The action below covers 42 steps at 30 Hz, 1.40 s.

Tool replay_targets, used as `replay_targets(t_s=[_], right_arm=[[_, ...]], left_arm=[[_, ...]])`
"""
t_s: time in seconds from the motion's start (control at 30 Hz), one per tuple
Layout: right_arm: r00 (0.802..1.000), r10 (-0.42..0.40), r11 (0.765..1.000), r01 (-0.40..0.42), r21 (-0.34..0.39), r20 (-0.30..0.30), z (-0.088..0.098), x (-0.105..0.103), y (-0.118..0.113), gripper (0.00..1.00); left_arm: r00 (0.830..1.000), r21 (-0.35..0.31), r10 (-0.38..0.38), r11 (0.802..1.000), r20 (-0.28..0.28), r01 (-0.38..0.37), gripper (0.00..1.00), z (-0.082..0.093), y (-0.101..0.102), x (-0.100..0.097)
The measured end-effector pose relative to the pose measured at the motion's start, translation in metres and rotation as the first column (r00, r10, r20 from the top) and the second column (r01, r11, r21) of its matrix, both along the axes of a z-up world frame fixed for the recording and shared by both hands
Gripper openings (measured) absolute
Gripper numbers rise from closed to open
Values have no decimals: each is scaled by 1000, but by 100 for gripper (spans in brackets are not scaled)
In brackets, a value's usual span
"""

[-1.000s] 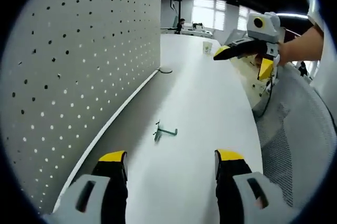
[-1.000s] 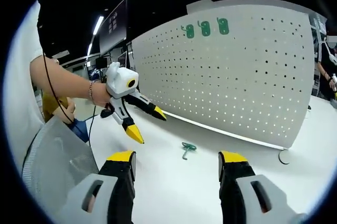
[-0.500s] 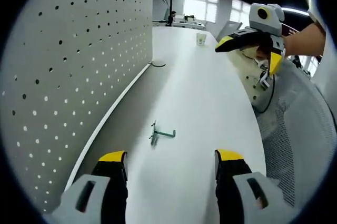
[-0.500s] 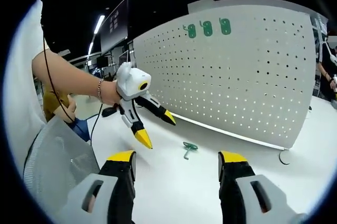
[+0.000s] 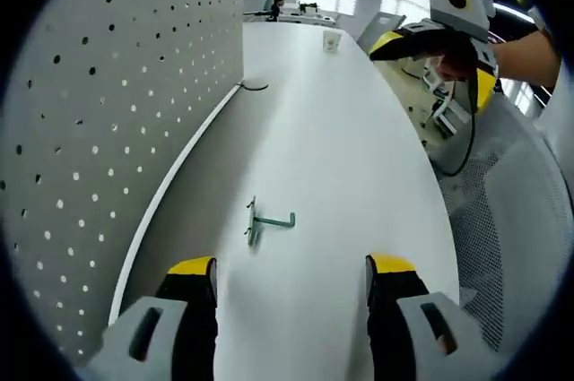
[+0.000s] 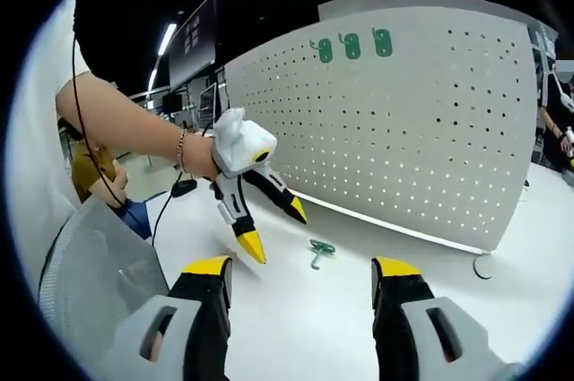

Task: Insert the hook assembly into the mounting plate slot until the hook locks in place.

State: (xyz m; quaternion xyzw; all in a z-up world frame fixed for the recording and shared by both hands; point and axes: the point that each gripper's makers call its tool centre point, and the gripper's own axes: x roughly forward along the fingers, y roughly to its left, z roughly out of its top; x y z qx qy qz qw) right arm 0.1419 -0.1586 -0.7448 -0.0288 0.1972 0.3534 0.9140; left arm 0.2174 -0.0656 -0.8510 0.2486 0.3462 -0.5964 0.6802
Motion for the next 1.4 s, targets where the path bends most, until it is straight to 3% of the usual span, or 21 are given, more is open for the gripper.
replay_targets(t_s=[0.2,0.7,0.83,0.9,1.07,1.4], right_arm=[[1000,5,999,-5,-32,-13,-3,0,-1,62],[998,-27,998,23,-57,-60,-11,-4,-7,64],[998,-26,998,23,-59,-65,-12,-5,-6,64],[997,-30,998,26,-61,-66,-12,-5,-7,64],[998,-34,998,30,-57,-59,-10,-5,-8,62],[997,-42,998,40,-39,-61,-10,-3,-8,60]], left_arm=[[999,42,-33,999,8,32,68,-9,-6,9],[989,150,-145,978,10,142,65,-31,-19,9],[987,156,-161,975,21,156,63,-31,-26,13],[978,179,-204,965,50,192,61,-32,-26,14],[980,166,-191,969,47,181,54,-30,-25,16],[983,158,-180,973,48,170,51,-30,-25,19]])
